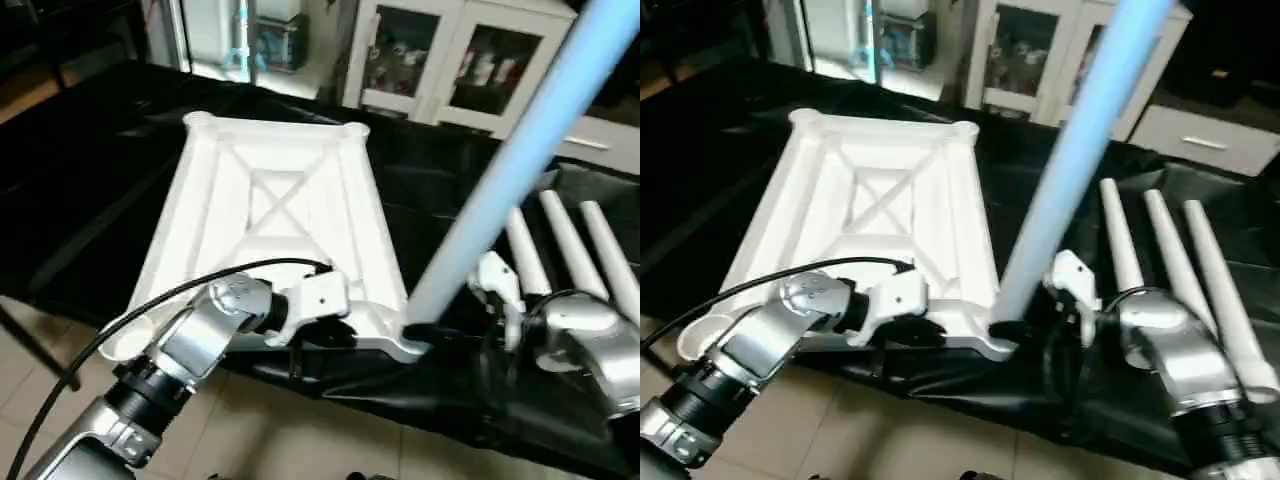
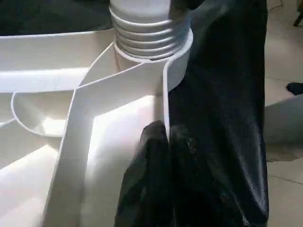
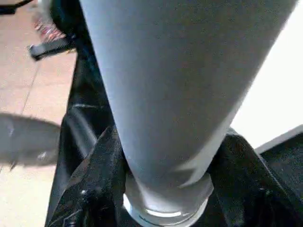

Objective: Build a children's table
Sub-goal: Rotate leg to tighten

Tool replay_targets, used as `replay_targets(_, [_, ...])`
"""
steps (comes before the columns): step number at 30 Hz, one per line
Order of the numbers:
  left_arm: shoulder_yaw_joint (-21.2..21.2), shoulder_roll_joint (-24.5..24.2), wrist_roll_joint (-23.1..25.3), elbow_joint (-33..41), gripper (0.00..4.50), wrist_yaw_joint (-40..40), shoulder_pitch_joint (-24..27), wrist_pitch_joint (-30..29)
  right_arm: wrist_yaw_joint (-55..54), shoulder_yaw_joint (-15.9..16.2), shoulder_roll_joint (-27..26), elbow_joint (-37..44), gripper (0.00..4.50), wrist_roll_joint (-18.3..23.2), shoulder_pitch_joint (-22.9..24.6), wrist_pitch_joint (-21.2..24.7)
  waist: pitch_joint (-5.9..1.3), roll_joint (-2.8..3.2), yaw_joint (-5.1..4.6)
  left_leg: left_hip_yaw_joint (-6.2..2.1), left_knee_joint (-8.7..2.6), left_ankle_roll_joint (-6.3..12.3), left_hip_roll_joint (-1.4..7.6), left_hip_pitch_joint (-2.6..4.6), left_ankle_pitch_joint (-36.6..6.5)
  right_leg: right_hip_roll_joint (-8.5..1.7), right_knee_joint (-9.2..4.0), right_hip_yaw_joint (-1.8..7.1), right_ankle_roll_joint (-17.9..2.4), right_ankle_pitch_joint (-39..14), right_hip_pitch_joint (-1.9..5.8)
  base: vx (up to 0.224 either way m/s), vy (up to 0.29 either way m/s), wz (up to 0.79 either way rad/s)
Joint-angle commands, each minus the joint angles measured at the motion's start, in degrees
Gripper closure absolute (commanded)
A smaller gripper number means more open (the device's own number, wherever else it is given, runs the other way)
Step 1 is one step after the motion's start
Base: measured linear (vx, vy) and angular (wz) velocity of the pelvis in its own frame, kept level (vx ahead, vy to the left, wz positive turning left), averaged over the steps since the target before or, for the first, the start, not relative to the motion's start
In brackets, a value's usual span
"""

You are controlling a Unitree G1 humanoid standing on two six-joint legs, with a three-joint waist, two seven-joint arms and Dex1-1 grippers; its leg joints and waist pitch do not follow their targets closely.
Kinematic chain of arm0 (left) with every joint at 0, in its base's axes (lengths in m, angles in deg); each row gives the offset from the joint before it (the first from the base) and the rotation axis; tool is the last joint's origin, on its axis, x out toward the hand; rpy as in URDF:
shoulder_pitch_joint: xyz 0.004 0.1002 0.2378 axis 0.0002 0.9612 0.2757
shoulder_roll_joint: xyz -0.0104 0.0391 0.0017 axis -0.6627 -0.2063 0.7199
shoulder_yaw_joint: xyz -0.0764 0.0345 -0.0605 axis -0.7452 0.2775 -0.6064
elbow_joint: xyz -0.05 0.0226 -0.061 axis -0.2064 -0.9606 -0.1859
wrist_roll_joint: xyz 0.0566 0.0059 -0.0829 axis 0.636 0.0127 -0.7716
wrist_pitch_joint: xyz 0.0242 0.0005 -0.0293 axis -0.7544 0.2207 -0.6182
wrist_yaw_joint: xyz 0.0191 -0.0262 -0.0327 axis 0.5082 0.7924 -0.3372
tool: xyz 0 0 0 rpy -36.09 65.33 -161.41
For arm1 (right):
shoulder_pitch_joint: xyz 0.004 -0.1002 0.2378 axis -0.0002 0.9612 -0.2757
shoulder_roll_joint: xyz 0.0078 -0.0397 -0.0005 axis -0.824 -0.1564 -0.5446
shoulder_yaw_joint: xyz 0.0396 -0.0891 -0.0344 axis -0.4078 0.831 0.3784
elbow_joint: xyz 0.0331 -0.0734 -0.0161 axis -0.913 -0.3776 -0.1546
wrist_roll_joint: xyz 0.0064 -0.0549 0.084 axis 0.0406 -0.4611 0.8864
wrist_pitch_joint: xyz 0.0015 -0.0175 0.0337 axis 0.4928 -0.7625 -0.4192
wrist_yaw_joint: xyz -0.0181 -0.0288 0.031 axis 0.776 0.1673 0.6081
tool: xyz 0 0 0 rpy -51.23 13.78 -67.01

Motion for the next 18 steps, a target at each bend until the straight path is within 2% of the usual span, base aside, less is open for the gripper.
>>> replay_targets(1, [0.21, 3.25, -1.4, 0.15, 4.5, -1.69, -0.18, -0.93, -9.96, -1.85, -2.84, -5.0, 2.43, -1.95, -0.9, 2.45, -3.82, 0.5, -0.41, 1.01, -4.3, 3.53, -0.57, -0.81, -12.45, -0.73, -3.88, 1.33, -6.43, -25.53, 4.27, 0.0, 0.0, 0.0])
replay_targets(3, [-1.61, 5.69, -1.55, -1.61, 4.5, -5.51, -1.12, -2.27, -16.99, -2.99, -5.75, -8.14, 2.43, -3.35, -1.68, 3.25, -3.88, 0.37, -1.45, 0.67, -4.16, 2.31, -1.0, -0.89, -15.12, -0.64, -4.82, 0.49, -3.31, -32.06, 4.27, 0.0, 0.0, 0.0])
replay_targets(4, [-2.94, 7.55, -1.58, -2.9, 4.5, -8.45, -1.94, -3.34, -21.23, -3.53, -7.54, -9.75, 2.43, -4.25, -2.01, 3.64, -3.89, 0.48, -1.69, 0.58, -4.07, 2.06, -1.05, -0.95, -15.59, -0.67, -5.04, 0.35, -2.62, -33.42, 4.23, -0.055, 0.006, -0.05])
replay_targets(5, [-3.98, 9.09, -1.68, -3.82, 4.5, -10.7, -2.66, -4.23, -25.52, -4.0, -9.21, -11.2, 2.43, -5.32, -2.39, 3.84, -3.77, 0.34, -2.31, 0.49, -3.82, 1.69, -1.28, -0.97, -16.45, -0.6, -5.67, -0.21, -1.07, -36.16, 3.96, -0.055, 0.006, -0.05])
replay_targets(6, [-4.52, 9.89, -1.75, -4.26, 4.5, -11.85, -3.03, -4.72, -27.84, -4.25, -10.1, -11.95, 2.44, -5.93, -2.6, 3.92, -3.7, 0.34, -2.84, 0.2, -3.62, 1.59, -1.5, -1.25, -17.86, -0.52, -6.39, -0.98, 0.89, -39.27, 4.15, -0.06, 0.009, -0.08])
replay_targets(8, [-6.25, 12.56, -1.85, -5.35, 4.5, -15.75, -4.16, -7.45, -35.08, -4.92, -12.7, -14.06, 2.44, -7.78, -3.35, 4.09, -3.63, 0.91, -3.34, -0.09, -3.59, 1.52, -1.37, -1.29, -19.01, -0.67, -7.04, -1.69, 2.12, -40.84, 4.2, -0.052, 0.02, -0.11])
replay_targets(9, [-7.01, 13.79, -1.62, -6.05, 4.5, -17.79, -4.73, -8.2, -39.27, -5.67, -14.37, -15.25, 2.45, -8.24, -3.86, 4.76, -3.39, 1.92, -4.39, -0.82, -3.67, 1.83, -0.89, -0.56, -23.02, -0.56, -9.0, -4.25, 3.28, -41.32, 4.66, 0.0, 0.0, 0.0])
replay_targets(10, [-7.69, 14.89, -1.44, -6.75, 4.5, -19.57, -5.25, -8.78, -42.06, -6.21, -15.47, -16.06, 2.45, -8.49, -4.21, 5.27, -3.42, 2.6, -4.76, -1.22, -3.93, 2.2, -0.27, -0.16, -24.94, -0.79, -9.18, -5.03, 2.83, -39.36, 5.22, 0.0, 0.0, 0.0])
replay_targets(11, [-8.72, 16.4, -0.96, -8.25, 4.5, -22.66, -6.18, -9.24, -46.28, -6.4, -16.96, -17.13, 2.45, -9.76, -4.74, 4.88, -2.79, 3.43, -5.16, -2.4, -6.32, 2.46, 2.19, -1.41, -30.77, -0.65, -6.77, -5.54, 1.84, -33.27, 7.57, 0.0, 0.0, 0.0])
replay_targets(12, [-9.61, 17.72, -0.36, -9.78, 4.5, -25.72, -7.04, -9.17, -49.82, -6.59, -18.19, -18.06, 2.45, -10.79, -5.19, 4.39, -2.44, 4.02, -4.87, -3.2, -8.43, 2.6, 4.3, -2.23, -35.29, -0.66, -1.96, -4.05, -0.03, -25.93, 8.95, -0.064, -0.009, -0.07])
replay_targets(13, [-10.44, 19.02, 0.3, -11.87, 4.5, -28.83, -8.17, -8.73, -52.63, -6.45, -19.85, -19.14, 2.46, -11.35, -5.9, 4.16, -2.03, 4.36, -3.33, -2.4, -10.57, 2.43, 5.64, -1.06, -41.06, -0.39, 2.53, -1.85, -4.02, -13.17, 7.84, -0.039, -0.077, 0.08])
replay_targets(14, [-11.43, 20.52, 1.75, -15.12, 4.5, -33.96, -9.83, -6.88, -58.79, -6.91, -22.59, -20.77, 2.46, -12.39, -7.17, 3.47, -1.43, 2.89, -4.19, -1.73, -10.35, 3.24, 4.96, 0.06, -42.45, -0.35, 2.27, -0.75, -4.14, -13.69, 6.53, -0.039, -0.077, 0.08])
replay_targets(15, [-11.77, 21.24, 2.57, -17.16, 4.5, -36.54, -10.88, -5.24, -61.31, -6.94, -24.45, -21.78, 2.46, -12.66, -8.13, 3.04, -0.02, 0.7, -5.31, 1.52, 3.36, 0.45, -3.85, 8.62, -31.78, 0.88, -14.4, -8.39, 5.58, -57.73, -3.87, 0.032, -0.065, 0.16])
replay_targets(16, [-11.89, 21.56, 2.71, -17.98, 4.5, -37.3, -11.3, -4.36, -63.1, -6.87, -25.36, -22.08, 2.46, -13.16, -8.61, 2.6, -0.83, 0.1, -6.95, 2.01, 7.14, 1.41, -4.9, 7.75, -27.42, 0.95, -15.71, -10.98, 10.18, -63.79, -4.11, 0.026, 0.02, -0.23])
replay_targets(17, [-11.73, 21.65, 3.03, -18.54, 4.5, -37.81, -11.71, -3.16, -63.87, -6.98, -26.36, -22.21, 2.46, -12.98, -9.14, 2.11, -2.95, 2.87, -8.32, 0.09, 2.88, 2.37, -1.36, 2.93, -26.43, -1.59, -13.23, -14.32, 13.76, -53.62, 4.88, 0.026, 0.02, -0.23])
replay_targets(18, [-11.69, 21.7, 3.13, -18.66, 4.5, -37.95, -11.82, -2.92, -64.17, -7.03, -26.65, -22.27, 2.46, -12.95, -9.29, 1.95, -3.63, 5.33, -6.0, -2.7, -1.96, 2.51, 1.92, -2.44, -28.76, -4.46, 0.49, -7.39, 8.28, -35.59, 12.93, 0.093, 0.158, -0.56])
